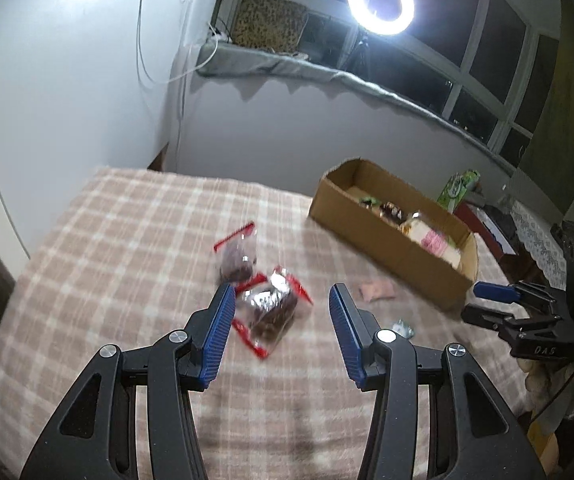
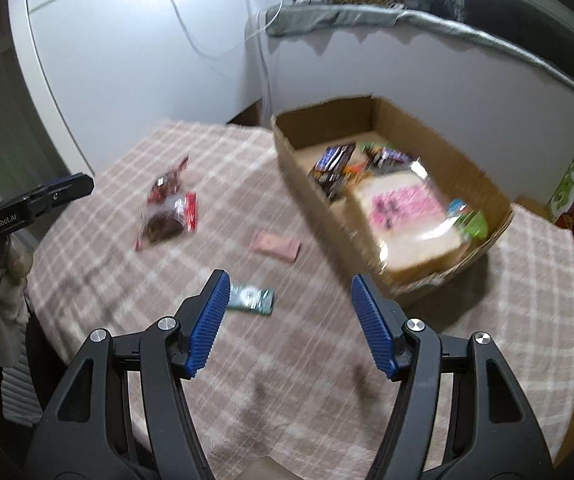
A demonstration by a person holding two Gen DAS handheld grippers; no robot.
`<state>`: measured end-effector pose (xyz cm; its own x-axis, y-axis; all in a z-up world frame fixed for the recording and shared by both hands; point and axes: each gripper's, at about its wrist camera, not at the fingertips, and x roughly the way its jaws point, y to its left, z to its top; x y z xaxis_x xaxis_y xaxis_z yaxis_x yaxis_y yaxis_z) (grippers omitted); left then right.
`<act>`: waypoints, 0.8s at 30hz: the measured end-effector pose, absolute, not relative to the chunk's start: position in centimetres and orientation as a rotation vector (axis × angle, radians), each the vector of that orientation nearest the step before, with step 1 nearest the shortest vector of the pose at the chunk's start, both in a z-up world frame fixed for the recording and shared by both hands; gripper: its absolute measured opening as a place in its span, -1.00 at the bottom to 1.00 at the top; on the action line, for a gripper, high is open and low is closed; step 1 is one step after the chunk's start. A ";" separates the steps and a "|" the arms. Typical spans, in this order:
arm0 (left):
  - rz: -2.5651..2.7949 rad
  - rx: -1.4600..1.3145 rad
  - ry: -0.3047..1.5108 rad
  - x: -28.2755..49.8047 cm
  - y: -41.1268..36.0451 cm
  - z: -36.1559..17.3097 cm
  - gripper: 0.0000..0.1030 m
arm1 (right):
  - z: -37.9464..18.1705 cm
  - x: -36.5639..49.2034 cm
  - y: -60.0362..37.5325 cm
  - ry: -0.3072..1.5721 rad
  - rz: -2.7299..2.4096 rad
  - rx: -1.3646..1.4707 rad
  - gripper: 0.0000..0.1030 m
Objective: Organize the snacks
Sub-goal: 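Move both open grippers toward the green mint and red-wrapped bags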
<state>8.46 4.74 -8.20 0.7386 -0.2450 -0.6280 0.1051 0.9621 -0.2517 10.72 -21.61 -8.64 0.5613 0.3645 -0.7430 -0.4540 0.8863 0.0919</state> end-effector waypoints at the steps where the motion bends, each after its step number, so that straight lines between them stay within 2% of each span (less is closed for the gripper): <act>1: -0.199 -0.211 0.725 8.4 4.8 -8.6 -0.07 | -9.2 10.6 -21.3 0.862 0.496 -0.119 0.28; 24: -0.226 -0.226 0.807 10.4 5.8 -12.0 -0.07 | -14.8 17.6 -15.4 1.138 0.668 -0.055 0.22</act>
